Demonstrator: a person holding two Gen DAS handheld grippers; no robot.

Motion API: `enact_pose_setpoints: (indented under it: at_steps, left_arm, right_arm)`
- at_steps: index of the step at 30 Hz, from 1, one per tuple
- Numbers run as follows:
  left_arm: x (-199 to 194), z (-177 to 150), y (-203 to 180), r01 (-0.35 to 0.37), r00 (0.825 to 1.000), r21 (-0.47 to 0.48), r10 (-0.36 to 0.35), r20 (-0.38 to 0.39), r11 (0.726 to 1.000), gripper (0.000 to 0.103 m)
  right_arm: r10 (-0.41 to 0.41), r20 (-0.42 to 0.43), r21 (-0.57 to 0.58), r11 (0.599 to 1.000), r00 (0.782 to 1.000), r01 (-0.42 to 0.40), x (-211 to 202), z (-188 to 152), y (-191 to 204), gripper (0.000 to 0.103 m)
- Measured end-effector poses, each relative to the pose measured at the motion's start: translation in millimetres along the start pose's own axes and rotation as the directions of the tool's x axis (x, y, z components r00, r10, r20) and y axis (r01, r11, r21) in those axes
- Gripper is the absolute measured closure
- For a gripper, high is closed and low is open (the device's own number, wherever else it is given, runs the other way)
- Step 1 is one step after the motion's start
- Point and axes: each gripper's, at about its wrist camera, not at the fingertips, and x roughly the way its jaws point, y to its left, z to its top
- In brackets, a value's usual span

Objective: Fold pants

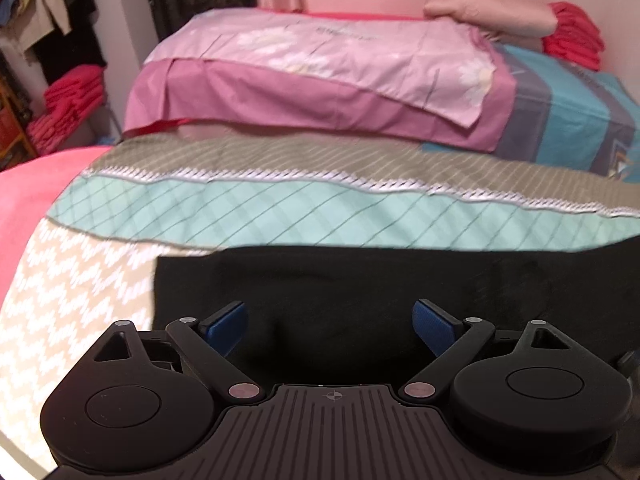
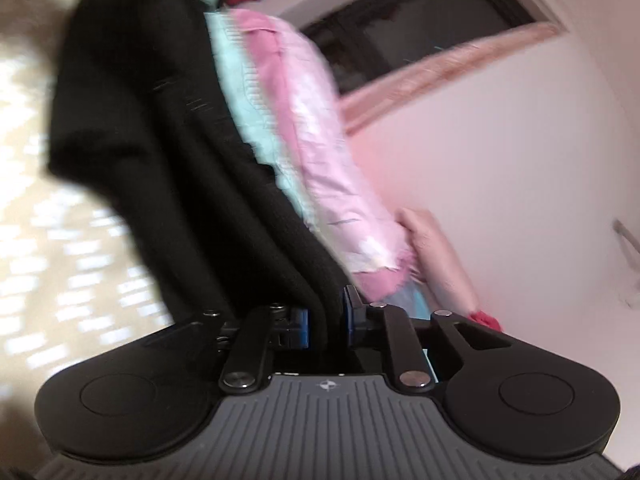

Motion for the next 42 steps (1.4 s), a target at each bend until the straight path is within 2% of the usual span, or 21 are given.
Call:
enact_pose_setpoints:
  at_steps: [5, 8, 9, 10, 12, 17, 19, 23, 26, 27, 28, 29, 30, 31, 32, 33, 34, 36, 37, 40, 42]
  left_arm:
    - [15.1, 5.7, -55.9, 0.093, 0.996, 0.033, -0.093, 0.001, 0.995, 0.0]
    - [44.9, -2.8, -96.5, 0.107, 0.993, 0.104, -0.102, -0.057, 0.989, 0.0]
    - [55.7, -7.6, -105.3, 0.088, 0.993, 0.125, -0.078, -0.087, 0.988, 0.0]
    - [62.3, -12.8, -109.2, 0.074, 0.994, 0.133, -0.063, -0.089, 0.988, 0.0]
    - [62.3, -17.8, -106.5, 0.058, 0.997, 0.131, -0.052, -0.05, 0.99, 0.0]
    - [64.8, -16.3, -97.5, 0.09, 0.994, 0.11, -0.082, -0.074, 0.99, 0.0]
    - [65.0, -16.5, -99.2, 0.083, 0.995, 0.118, -0.075, -0.071, 0.99, 0.0]
    - [66.5, -17.6, -100.7, 0.074, 0.996, 0.113, -0.067, -0.065, 0.991, 0.0]
    - [66.8, -17.4, -101.3, 0.072, 0.996, 0.121, -0.065, -0.062, 0.99, 0.0]
    - [66.8, -17.6, -101.0, 0.072, 0.996, 0.123, -0.065, -0.061, 0.99, 0.0]
    - [66.9, -18.1, -100.7, 0.069, 0.996, 0.124, -0.062, -0.06, 0.99, 0.0]
    - [67.4, -18.5, -100.5, 0.085, 0.995, 0.123, -0.078, -0.064, 0.989, 0.0]
    - [68.0, -18.9, -101.4, 0.102, 0.993, 0.121, -0.094, -0.07, 0.987, 0.0]
    - [67.6, -19.7, -103.1, 0.091, 0.995, 0.13, -0.083, -0.063, 0.987, 0.0]
    - [67.8, -20.3, -105.6, 0.078, 0.996, 0.142, -0.071, -0.057, 0.987, 0.0]
    - [68.2, -20.8, -106.7, 0.075, 0.996, 0.146, -0.068, -0.052, 0.986, 0.0]
    - [68.8, -21.3, -105.8, 0.077, 0.996, 0.141, -0.071, -0.052, 0.987, 0.0]
    - [70.0, -20.7, -103.0, 0.093, 0.995, 0.131, -0.086, -0.058, 0.987, 0.0]
    - [69.8, -20.0, -102.3, 0.098, 0.994, 0.132, -0.09, -0.062, 0.986, 0.0]
    - [70.1, -18.2, -101.8, 0.103, 0.993, 0.141, -0.093, -0.07, 0.985, 0.0]
    - [70.9, -16.8, -100.9, 0.109, 0.992, 0.14, -0.099, -0.077, 0.984, 0.0]
  right_arm:
    - [-0.03, -0.015, 0.036, 0.999, 0.999, 0.03, 1.0, -0.5, 6.7, 0.081]
    - [-0.045, -0.035, 0.069, 0.996, 0.998, 0.047, 13.0, -3.4, -2.5, 0.068]
    - [-0.057, -0.043, 0.082, 0.995, 0.997, 0.06, 11.5, -6.7, -7.7, 0.057]
    - [-0.07, -0.051, 0.095, 0.993, 0.996, 0.074, 10.8, -10.9, -13.6, 0.047]
    - [-0.103, -0.077, 0.118, 0.987, 0.992, 0.112, 6.0, -26.0, -24.6, 0.04]
    - [-0.195, -0.213, 0.245, 0.938, 0.958, 0.245, -2.0, -74.2, -51.2, 0.034]
    - [-0.16, -0.259, 0.346, 0.906, 0.953, 0.246, 2.6, -78.8, -64.5, 0.031]
    - [-0.175, -0.194, 0.293, 0.929, 0.965, 0.228, 15.2, -55.4, -63.3, 0.032]
    - [-0.126, -0.168, 0.265, 0.949, 0.978, 0.168, 26.6, -68.3, -72.1, 0.033]
    - [-0.155, -0.206, 0.294, 0.932, 0.966, 0.212, 31.8, -80.6, -83.3, 0.033]
    - [-0.149, -0.267, 0.376, 0.894, 0.952, 0.245, 39.4, -94.2, -102.2, 0.028]
    - [-0.074, -0.294, 0.507, 0.833, 0.953, 0.221, 41.7, -107.7, -120.1, 0.028]
    - [-0.022, -0.304, 0.57, 0.797, 0.952, 0.2, 45.5, -111.9, -126.4, 0.029]
    - [-0.034, -0.303, 0.531, 0.824, 0.952, 0.199, 44.9, -107.9, -120.1, 0.03]
    - [-0.087, -0.286, 0.43, 0.878, 0.954, 0.209, 42.8, -100.2, -108.6, 0.031]
    - [-0.125, -0.27, 0.365, 0.904, 0.955, 0.221, 42.2, -95.5, -100.1, 0.031]
    - [-0.126, -0.272, 0.384, 0.895, 0.954, 0.228, 44.3, -97.3, -101.0, 0.029]
    - [-0.034, -0.306, 0.507, 0.84, 0.951, 0.194, 48.0, -111.0, -111.8, 0.027]
    - [-0.027, -0.297, 0.515, 0.837, 0.954, 0.184, 46.8, -110.8, -113.0, 0.027]
    - [-0.039, -0.254, 0.397, 0.907, 0.967, 0.141, 27.0, -103.3, -104.0, 0.025]
    - [-0.011, -0.222, 0.367, 0.925, 0.975, 0.094, 10.4, -104.8, -100.9, 0.018]
